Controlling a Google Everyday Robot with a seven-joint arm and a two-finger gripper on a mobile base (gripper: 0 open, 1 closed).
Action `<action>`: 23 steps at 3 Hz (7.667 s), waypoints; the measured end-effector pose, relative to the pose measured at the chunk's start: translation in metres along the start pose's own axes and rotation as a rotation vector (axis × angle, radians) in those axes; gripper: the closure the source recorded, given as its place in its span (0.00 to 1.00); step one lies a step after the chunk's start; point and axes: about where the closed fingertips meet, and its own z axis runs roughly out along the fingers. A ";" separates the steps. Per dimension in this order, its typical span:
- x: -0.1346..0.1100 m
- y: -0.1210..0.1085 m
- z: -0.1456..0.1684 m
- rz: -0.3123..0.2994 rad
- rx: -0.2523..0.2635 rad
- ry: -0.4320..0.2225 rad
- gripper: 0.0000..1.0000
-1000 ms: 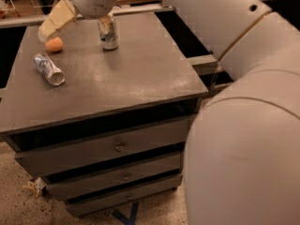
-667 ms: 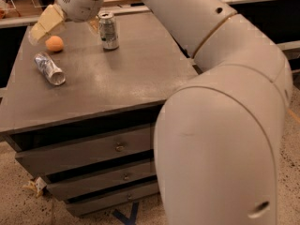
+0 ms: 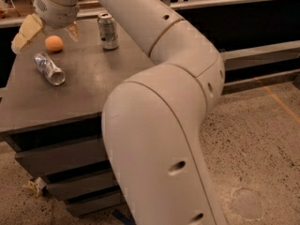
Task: Place redbull can upright
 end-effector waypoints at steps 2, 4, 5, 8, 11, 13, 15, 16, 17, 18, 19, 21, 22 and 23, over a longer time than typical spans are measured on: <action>-0.028 -0.006 0.042 0.003 0.057 0.055 0.00; -0.038 -0.018 0.077 0.023 0.107 0.100 0.00; -0.036 -0.023 0.088 0.042 0.135 0.126 0.00; -0.039 -0.033 0.109 0.047 0.192 0.152 0.00; -0.034 -0.034 0.124 -0.008 0.194 0.205 0.40; -0.055 -0.006 0.111 -0.132 0.169 0.182 0.87; -0.088 0.021 0.016 -0.282 0.127 -0.037 1.00; -0.090 0.008 -0.051 -0.310 0.116 -0.197 1.00; -0.072 -0.022 -0.113 -0.357 0.133 -0.357 1.00; -0.042 -0.037 -0.149 -0.412 0.140 -0.482 1.00; -0.007 -0.045 -0.151 -0.425 0.079 -0.577 1.00; 0.061 -0.064 -0.157 -0.389 0.022 -0.727 1.00; 0.078 -0.067 -0.159 -0.360 0.032 -0.845 1.00; 0.076 -0.067 -0.165 -0.357 0.048 -0.869 1.00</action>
Offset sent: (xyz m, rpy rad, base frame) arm 0.0454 0.0511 -0.0242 -0.1338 -0.0192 -0.0423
